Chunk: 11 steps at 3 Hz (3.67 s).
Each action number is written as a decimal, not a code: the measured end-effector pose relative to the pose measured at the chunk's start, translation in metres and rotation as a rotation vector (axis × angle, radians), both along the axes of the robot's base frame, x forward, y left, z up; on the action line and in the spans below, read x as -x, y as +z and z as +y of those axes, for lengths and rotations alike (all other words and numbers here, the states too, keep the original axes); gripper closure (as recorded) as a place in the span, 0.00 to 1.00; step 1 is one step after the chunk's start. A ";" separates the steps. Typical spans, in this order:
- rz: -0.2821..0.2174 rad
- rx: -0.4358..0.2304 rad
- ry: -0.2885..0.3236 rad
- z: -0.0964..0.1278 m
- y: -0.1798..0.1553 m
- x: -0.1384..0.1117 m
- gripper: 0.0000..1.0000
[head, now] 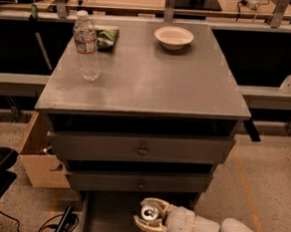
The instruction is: Pick redbull can from bottom drawer and place on counter
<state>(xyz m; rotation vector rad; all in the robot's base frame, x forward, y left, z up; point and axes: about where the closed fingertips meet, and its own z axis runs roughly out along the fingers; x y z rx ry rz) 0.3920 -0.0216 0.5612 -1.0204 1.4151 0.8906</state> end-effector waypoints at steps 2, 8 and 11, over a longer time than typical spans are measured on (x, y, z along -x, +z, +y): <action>-0.006 -0.028 -0.088 -0.027 0.062 0.019 1.00; -0.010 -0.101 -0.390 -0.190 0.410 -0.242 1.00; 0.011 -0.083 -0.322 -0.157 0.377 -0.335 1.00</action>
Offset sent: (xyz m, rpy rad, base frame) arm -0.0183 -0.0185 0.0496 0.0263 -0.0001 -0.0605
